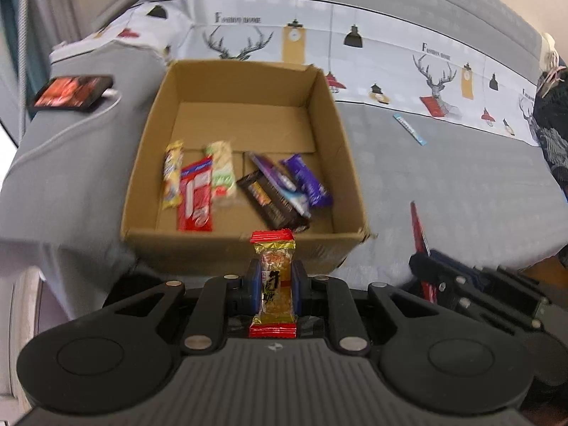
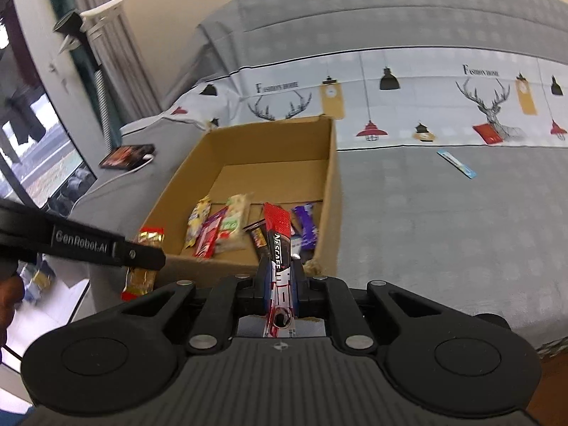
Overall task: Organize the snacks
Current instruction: 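Carry the gold candy and red Nestle stick over and down into the box with both tools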
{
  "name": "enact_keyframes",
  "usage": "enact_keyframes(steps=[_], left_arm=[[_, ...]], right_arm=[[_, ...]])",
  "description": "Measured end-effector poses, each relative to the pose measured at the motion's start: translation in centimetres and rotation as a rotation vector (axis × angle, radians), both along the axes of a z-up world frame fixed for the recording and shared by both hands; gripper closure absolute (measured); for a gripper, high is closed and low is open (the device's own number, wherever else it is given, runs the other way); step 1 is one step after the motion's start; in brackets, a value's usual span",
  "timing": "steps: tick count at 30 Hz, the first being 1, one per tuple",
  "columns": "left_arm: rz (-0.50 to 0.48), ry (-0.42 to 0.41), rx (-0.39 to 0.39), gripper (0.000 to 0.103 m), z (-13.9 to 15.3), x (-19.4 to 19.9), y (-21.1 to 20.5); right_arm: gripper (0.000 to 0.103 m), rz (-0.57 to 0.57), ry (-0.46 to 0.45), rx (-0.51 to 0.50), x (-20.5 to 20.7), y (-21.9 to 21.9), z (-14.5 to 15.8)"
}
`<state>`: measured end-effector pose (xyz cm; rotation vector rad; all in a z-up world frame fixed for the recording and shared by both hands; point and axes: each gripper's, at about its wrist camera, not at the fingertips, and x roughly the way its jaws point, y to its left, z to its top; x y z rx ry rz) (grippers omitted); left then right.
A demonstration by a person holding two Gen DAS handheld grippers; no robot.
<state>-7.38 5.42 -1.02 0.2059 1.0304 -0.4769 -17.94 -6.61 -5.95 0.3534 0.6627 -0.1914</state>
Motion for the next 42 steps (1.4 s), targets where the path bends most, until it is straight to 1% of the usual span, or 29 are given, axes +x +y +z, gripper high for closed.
enact_keyframes(steps=[4,16,42], left_arm=[[0.012,-0.027,0.001,0.084,0.0,-1.1,1.8],[0.011,-0.044,-0.035,0.084,0.6,-2.1,2.7],[0.055,-0.029,-0.058,0.084,0.2,-0.2,3.4]], right_arm=[[0.092,0.012,-0.005,-0.032,-0.5,1.2,0.5],[0.092,0.014,-0.005,-0.078,-1.0,2.3,1.1],[0.092,0.03,0.043,-0.103,0.1,2.7,0.6]])
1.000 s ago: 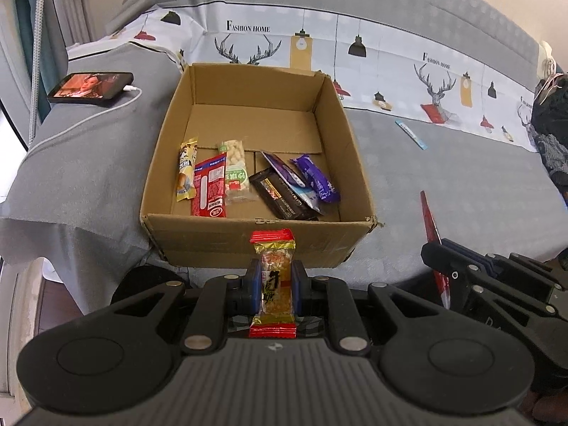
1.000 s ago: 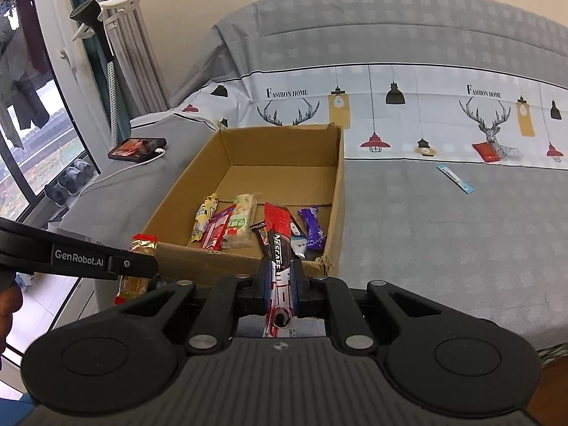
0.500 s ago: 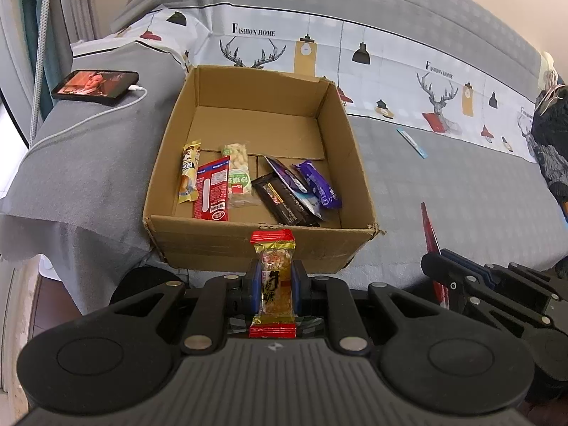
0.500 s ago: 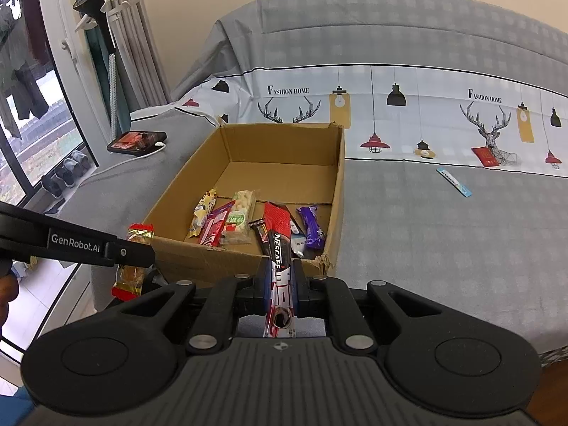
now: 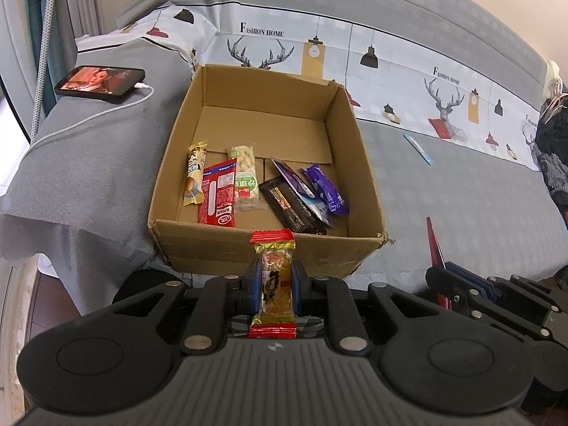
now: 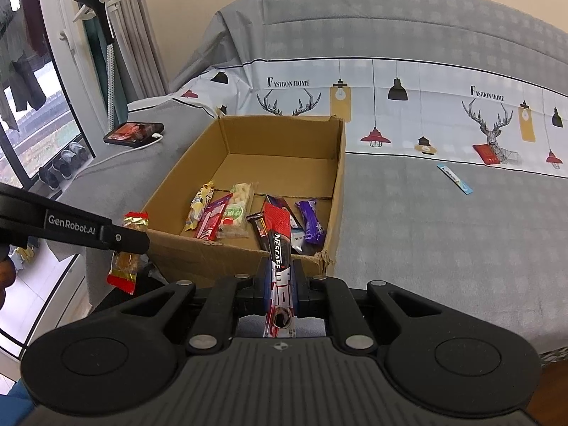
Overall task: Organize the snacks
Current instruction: 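Carry the gold candy and red Nestle stick over and down into the box with both tools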
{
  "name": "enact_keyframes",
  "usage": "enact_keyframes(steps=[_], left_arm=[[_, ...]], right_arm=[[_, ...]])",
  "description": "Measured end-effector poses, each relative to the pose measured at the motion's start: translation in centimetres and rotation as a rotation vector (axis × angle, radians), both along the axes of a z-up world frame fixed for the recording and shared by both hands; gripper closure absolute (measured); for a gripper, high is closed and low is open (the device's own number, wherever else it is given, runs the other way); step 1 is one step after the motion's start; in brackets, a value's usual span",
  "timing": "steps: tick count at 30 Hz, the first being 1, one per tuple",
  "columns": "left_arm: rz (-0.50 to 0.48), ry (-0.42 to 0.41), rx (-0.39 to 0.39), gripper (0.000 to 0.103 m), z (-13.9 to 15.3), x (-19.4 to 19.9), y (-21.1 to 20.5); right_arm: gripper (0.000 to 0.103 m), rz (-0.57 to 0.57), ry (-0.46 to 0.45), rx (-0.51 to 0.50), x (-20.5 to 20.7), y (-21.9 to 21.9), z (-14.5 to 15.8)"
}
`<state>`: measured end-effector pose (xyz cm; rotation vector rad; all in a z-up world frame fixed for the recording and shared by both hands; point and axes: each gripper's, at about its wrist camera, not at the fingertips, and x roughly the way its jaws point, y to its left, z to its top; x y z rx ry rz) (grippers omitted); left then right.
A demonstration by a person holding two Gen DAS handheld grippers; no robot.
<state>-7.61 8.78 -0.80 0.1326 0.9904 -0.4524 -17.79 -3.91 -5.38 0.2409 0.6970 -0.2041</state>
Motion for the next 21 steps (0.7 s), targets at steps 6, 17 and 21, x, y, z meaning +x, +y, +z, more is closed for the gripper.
enact_keyframes(steps=[6,17,21], left_arm=[[0.007,0.004,-0.003,0.084,-0.1,0.7,0.2],[0.024,0.006,-0.016,0.084,0.0,2.1,0.6],[0.027,-0.001,-0.022,0.084,0.2,2.7,0.7]], right_arm=[[0.092,0.001,0.013,-0.006,0.5,0.1,-0.2],[0.092,-0.006,0.023,-0.013,1.3,0.0,-0.3],[0.092,-0.007,0.019,-0.016,1.9,0.0,-0.1]])
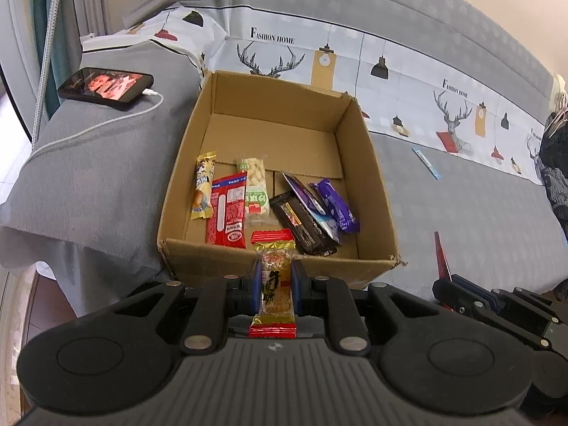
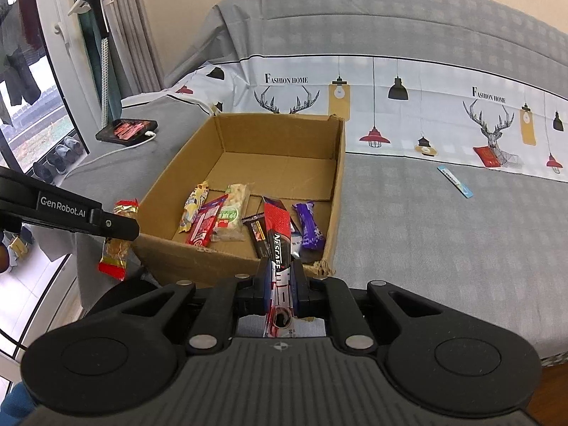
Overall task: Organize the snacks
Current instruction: 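Carry the gold candy and red Nestle stick over and down into the box with both tools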
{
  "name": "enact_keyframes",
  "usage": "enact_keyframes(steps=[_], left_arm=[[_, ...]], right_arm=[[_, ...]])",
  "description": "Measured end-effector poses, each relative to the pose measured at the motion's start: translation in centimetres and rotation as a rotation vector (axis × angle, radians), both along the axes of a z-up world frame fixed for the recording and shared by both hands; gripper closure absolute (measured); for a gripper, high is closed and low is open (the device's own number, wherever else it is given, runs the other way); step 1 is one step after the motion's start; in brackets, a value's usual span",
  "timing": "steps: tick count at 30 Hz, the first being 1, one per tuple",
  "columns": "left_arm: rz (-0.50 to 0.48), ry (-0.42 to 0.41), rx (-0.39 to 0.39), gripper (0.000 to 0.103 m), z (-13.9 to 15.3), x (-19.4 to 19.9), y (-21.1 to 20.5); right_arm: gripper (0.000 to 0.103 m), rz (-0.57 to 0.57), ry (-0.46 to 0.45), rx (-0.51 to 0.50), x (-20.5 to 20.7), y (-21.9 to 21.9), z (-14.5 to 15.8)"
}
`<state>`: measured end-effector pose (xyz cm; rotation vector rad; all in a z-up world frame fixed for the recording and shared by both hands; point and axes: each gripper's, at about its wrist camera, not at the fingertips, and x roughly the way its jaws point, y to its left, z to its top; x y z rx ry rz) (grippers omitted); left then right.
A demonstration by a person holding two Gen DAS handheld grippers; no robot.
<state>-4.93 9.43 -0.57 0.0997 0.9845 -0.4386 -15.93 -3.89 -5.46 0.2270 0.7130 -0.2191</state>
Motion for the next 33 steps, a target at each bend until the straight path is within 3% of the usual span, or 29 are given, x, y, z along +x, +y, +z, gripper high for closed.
enact_keyframes(steps=[18,33], left_arm=[[0.017,-0.023,-0.023,0.084,1.1,4.9,-1.0],[0.019,-0.012,-0.01,0.084,0.0,10.2,-3.1]], right_arm=[[0.092,0.019,-0.029,0.005,5.0,-0.8,1.1],[0.092,0.031,-0.004,0.036,10.7,-2.5,-0.4]])
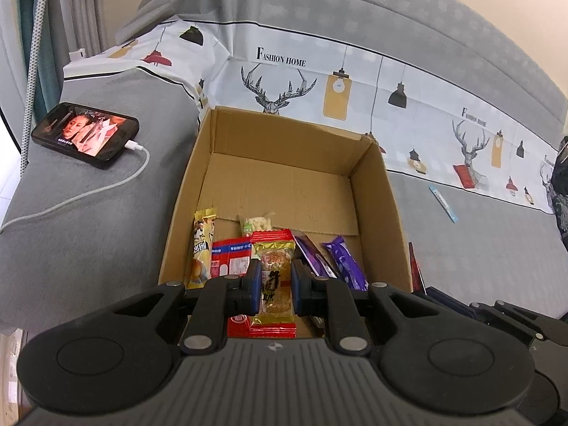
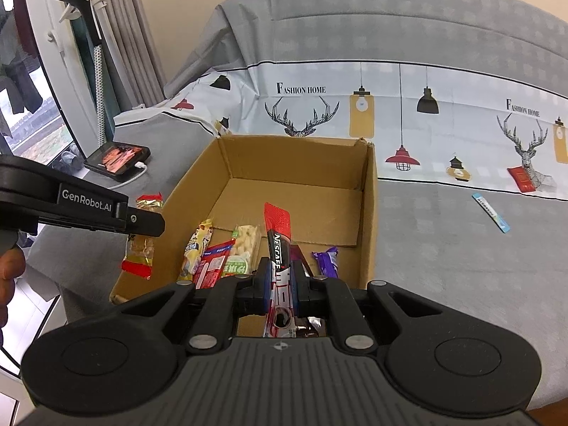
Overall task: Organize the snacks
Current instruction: 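Carry the gold candy and red Nestle stick over and down into the box with both tools, then open both tools to release the gold candy and Nestle stick in the box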
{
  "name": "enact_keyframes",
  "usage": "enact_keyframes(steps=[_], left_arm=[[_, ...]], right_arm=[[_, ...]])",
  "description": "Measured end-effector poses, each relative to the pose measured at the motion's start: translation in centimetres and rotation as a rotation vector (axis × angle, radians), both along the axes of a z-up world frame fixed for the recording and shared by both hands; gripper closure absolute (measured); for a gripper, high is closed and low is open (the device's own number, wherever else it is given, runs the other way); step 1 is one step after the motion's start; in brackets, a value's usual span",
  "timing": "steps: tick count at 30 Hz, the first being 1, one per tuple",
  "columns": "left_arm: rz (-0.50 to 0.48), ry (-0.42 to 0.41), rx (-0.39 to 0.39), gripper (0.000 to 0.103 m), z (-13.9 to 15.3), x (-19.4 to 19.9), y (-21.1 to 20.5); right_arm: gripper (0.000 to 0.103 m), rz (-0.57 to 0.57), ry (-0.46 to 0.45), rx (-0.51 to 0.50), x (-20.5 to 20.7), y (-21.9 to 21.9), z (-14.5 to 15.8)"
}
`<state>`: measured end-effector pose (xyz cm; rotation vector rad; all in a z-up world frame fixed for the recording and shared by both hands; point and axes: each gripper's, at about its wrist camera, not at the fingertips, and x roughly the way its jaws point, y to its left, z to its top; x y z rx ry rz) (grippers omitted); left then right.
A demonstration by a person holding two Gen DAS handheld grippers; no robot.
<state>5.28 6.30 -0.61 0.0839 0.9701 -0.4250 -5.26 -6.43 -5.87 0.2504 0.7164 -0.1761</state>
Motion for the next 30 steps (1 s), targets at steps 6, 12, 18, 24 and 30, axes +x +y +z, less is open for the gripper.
enact_keyframes(steps=[6,12,18,24,30], left_arm=[[0.01,0.01,0.029,0.084,-1.4,2.2,-0.5],[0.017,0.034,0.049,0.084,-3.1,4.3,-0.7],[0.016,0.066,0.083,0.084,-5.2,6.0,-1.3],[0.019,0.084,0.103,0.084,-6.7,7.0,-1.8],[0.025,0.097,0.117,0.084,-7.8,8.1,-2.0]], right_arm=[[0.092,0.004,0.022,0.012,2.3,-0.6,-1.2],[0.092,0.004,0.044,0.021,4.5,-1.2,-2.4],[0.091,-0.002,0.077,0.031,6.3,-2.1,-3.8],[0.091,-0.006,0.103,0.047,7.5,-2.8,-5.0],[0.091,-0.013,0.124,0.051,8.6,-3.2,-5.9]])
